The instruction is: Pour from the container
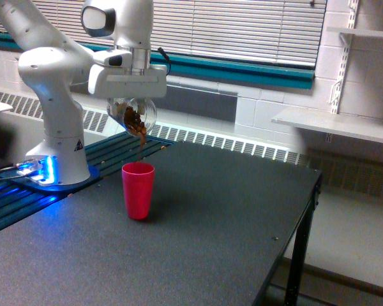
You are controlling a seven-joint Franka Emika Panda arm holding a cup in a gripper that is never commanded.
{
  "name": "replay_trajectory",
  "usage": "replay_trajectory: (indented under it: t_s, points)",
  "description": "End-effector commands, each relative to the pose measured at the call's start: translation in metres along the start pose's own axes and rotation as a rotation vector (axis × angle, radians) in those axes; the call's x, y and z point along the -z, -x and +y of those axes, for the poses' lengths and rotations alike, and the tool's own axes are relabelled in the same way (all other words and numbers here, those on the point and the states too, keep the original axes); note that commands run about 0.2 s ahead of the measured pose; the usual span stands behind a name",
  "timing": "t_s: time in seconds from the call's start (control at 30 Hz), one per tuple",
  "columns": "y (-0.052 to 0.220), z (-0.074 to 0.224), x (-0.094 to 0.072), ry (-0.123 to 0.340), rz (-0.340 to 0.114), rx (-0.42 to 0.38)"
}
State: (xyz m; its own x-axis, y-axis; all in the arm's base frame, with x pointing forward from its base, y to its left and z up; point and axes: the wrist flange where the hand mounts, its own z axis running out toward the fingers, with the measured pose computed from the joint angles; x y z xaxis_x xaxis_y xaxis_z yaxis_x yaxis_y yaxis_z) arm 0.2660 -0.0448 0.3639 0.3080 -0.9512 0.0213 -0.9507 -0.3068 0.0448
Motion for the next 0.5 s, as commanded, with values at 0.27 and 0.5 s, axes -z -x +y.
replay_trajectory:
  t_s: [0.27, 0.5]
  points:
    - [0.0073, 0.0053, -0.0159, 0.042, -0.018, -0.006]
    - [0.0093, 0.0054, -0.0169, 0.048, -0.029, -0.008]
